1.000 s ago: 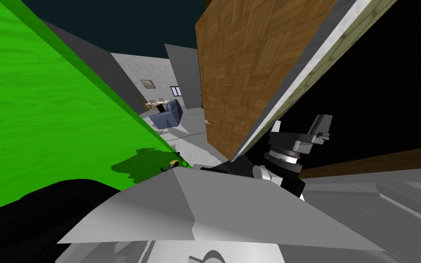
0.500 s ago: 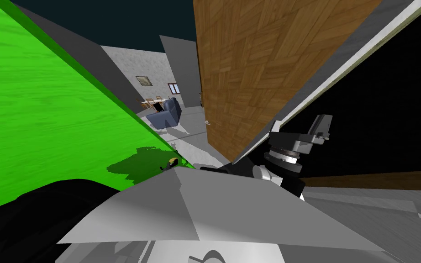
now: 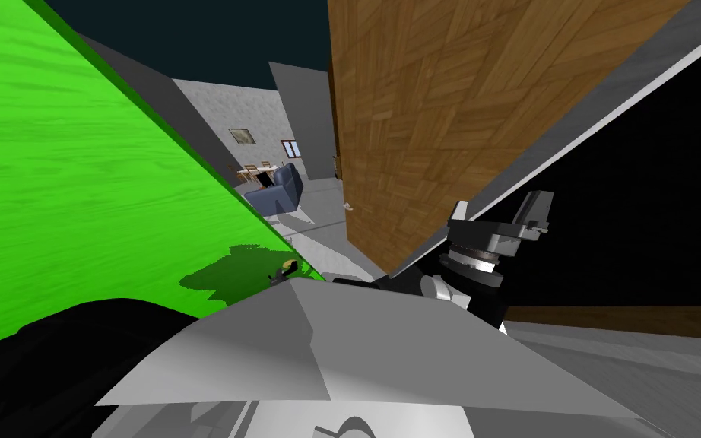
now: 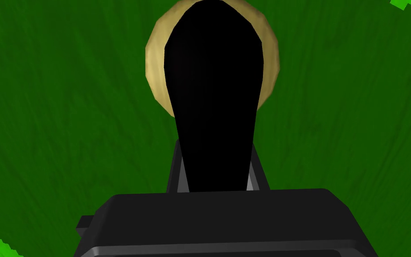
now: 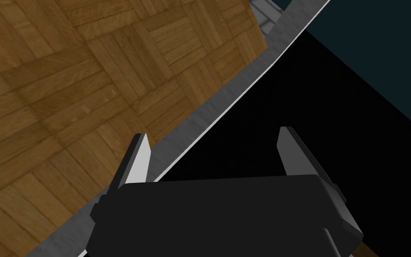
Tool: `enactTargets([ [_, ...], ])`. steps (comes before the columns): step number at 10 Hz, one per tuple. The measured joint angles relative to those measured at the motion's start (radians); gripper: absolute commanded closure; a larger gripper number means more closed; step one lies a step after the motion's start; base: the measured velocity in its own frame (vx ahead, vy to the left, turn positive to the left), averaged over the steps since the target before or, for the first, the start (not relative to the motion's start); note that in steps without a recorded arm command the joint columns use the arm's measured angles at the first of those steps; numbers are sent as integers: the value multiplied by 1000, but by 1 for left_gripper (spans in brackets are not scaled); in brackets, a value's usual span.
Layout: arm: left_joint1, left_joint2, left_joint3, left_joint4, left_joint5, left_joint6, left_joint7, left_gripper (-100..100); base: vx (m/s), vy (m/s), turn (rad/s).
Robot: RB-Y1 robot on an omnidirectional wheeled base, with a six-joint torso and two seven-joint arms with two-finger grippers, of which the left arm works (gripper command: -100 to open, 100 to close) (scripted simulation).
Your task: Push the door open
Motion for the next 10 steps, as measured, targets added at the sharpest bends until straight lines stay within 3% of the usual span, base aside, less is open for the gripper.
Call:
enactTargets([
  [5,-51,-38,67,-18,50,57,-71,100,97,73,12],
  [8,-102,-47,110,10,79,70,-108,100,96,58,12],
  [10,-107,-58,128,-6,93,90,-128,100,70,37,14],
])
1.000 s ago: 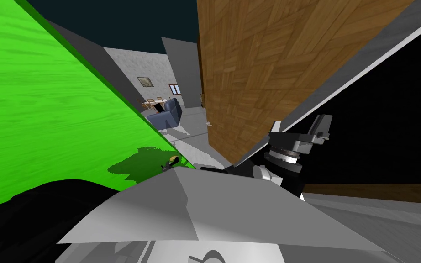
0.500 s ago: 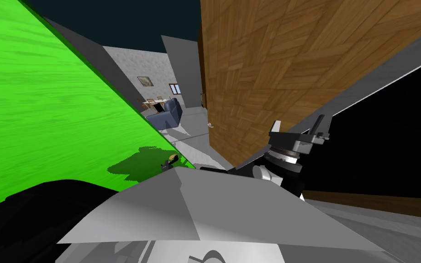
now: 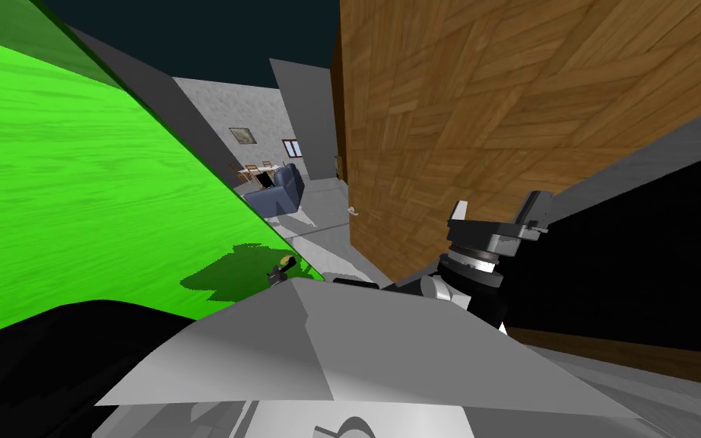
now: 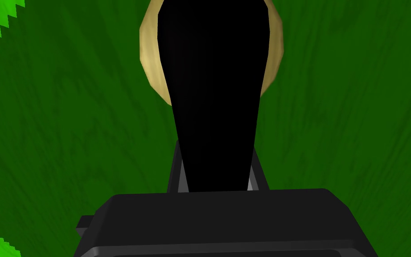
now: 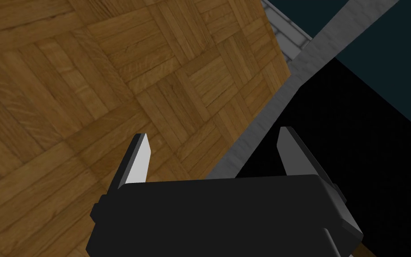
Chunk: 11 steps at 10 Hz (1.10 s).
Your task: Push the door open
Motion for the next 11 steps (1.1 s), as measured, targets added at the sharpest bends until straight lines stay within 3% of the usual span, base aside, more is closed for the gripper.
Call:
enactTargets([
  [3,-23,-26,40,-19,29,41,-42,100,111,34,22],
  [6,-51,-41,92,-10,61,59,-80,100,150,-6,54],
  [9,-59,-41,85,-4,64,63,-89,100,-7,139,95],
  [11,-74,-30,70,7,66,60,-93,100,60,163,153],
])
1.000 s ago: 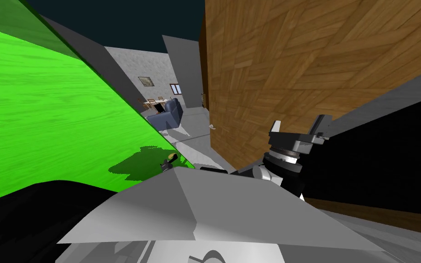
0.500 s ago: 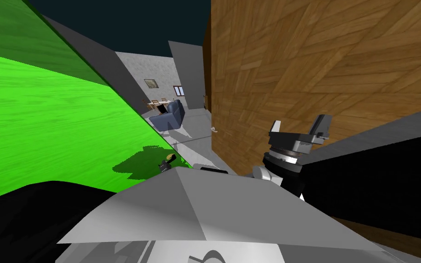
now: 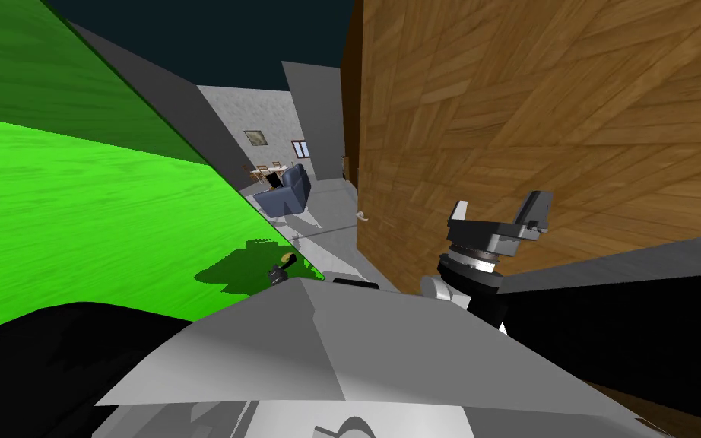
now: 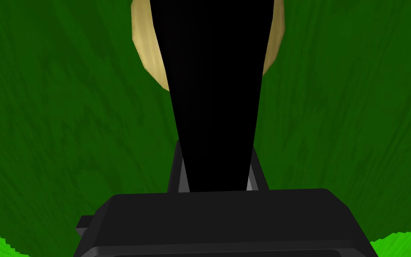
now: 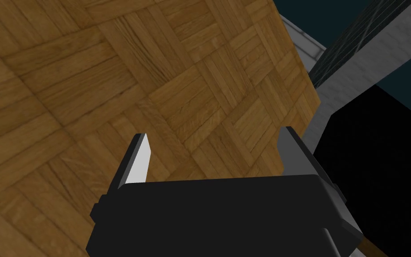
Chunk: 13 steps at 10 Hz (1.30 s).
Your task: Push the door open
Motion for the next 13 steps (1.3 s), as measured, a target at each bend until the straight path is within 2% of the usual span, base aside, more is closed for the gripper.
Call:
enactTargets([
  [1,-7,-1,-4,-12,3,11,-14,100,88,149,181],
  [3,2,5,-6,-42,8,26,-25,100,37,62,15],
  [5,-17,24,2,-7,11,7,-21,100,14,32,81],
  [8,-30,26,-12,9,17,6,-40,100,119,109,277],
  [9,-42,35,-11,20,25,0,-49,-100,7,38,15],
  [13,-126,55,-23,98,76,-43,-109,-100,-116,-71,-38],
])
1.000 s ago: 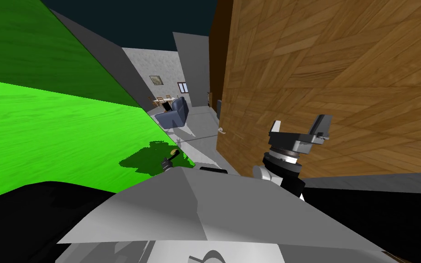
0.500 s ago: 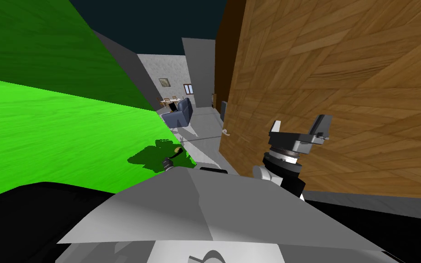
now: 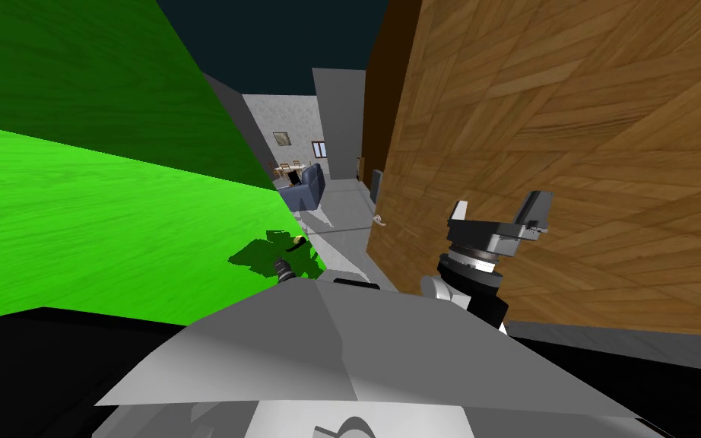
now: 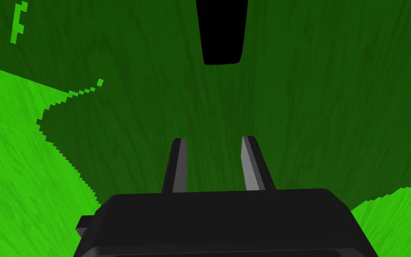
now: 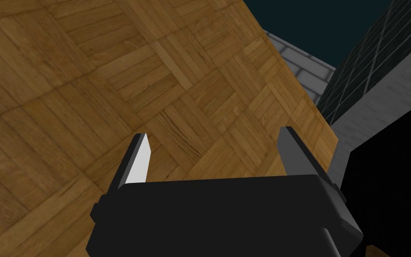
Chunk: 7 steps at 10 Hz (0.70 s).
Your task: Push the door open
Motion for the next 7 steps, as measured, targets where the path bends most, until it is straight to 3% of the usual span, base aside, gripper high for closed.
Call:
enactTargets([
  [4,-73,-3,-12,43,57,-27,-75,-100,-97,-72,-29],
  [7,-152,-6,-22,114,103,-65,-131,-100,-96,-78,-33],
])
